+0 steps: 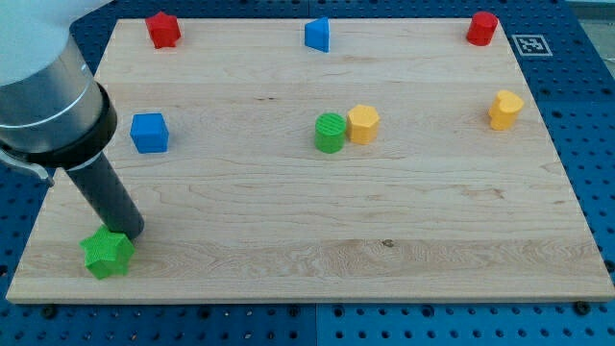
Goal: Place your hand diagonally to the green circle
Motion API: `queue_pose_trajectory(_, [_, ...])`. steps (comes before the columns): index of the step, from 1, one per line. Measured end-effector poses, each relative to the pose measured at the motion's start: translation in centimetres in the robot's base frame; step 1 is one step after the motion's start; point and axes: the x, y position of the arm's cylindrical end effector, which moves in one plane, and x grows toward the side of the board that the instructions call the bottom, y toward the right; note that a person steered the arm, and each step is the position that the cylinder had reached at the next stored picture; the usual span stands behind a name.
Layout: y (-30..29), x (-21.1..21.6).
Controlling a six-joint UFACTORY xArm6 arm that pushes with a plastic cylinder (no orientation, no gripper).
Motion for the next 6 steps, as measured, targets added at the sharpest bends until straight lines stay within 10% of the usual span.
queue_pose_trajectory(6, [9.3, -1.1])
